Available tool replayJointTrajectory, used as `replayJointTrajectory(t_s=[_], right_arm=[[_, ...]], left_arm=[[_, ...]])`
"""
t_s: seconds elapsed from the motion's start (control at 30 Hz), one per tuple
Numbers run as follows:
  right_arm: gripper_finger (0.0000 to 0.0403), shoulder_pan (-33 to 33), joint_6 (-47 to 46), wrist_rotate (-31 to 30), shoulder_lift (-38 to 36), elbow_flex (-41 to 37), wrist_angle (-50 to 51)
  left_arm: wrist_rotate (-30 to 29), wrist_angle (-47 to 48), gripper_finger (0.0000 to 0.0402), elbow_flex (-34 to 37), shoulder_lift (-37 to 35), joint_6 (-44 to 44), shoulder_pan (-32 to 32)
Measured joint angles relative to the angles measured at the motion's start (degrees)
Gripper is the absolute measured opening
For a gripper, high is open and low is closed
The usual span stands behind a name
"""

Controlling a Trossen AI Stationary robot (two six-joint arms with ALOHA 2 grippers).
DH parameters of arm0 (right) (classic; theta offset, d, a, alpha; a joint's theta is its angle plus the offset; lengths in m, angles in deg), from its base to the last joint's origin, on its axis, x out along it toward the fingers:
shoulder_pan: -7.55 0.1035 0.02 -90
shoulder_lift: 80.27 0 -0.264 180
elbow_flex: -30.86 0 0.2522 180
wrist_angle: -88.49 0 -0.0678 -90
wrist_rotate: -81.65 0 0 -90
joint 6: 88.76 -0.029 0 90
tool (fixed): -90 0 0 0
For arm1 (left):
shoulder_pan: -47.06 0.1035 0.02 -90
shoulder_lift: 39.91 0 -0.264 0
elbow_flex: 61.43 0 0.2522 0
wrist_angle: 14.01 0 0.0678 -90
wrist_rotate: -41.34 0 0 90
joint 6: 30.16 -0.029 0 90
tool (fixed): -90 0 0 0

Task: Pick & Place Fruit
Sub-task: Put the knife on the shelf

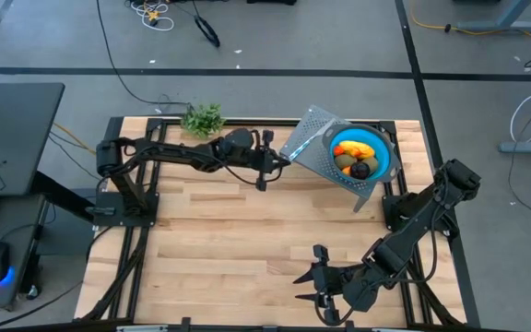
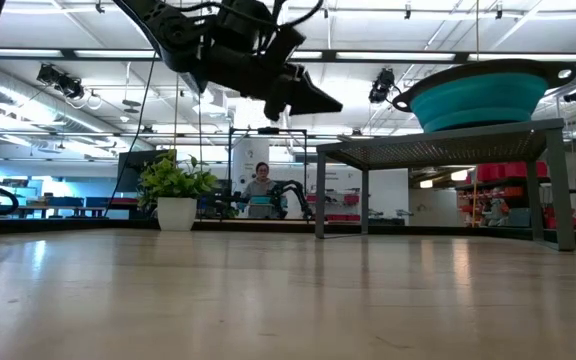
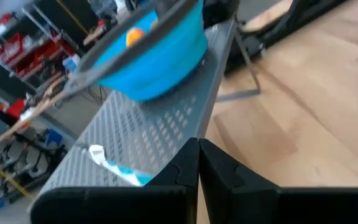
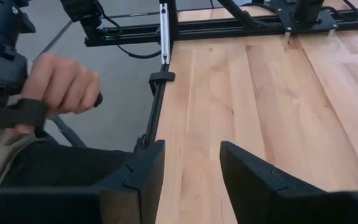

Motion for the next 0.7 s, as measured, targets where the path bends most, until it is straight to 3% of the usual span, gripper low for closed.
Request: replayJointTrajectory(t_s=[0.2,0.43,0.7], right_arm=[[0.0165,0.00,-0.25,0.00,0.00,0.00,-0.04],[0.0165,-0.15,0.19,-0.02,0.00,0.00,-0.37],[0.0165,-0.15,0.21,-0.02,0.00,0.00,-0.42]], left_arm=[[-7.07,2.81,0.0006,-0.07,0.99,0.28,2.50],[-1.85,-2.98,0.0010,-0.07,5.78,3.77,5.62],[-1.75,-5.97,0.0016,-0.13,6.98,3.58,4.17]])
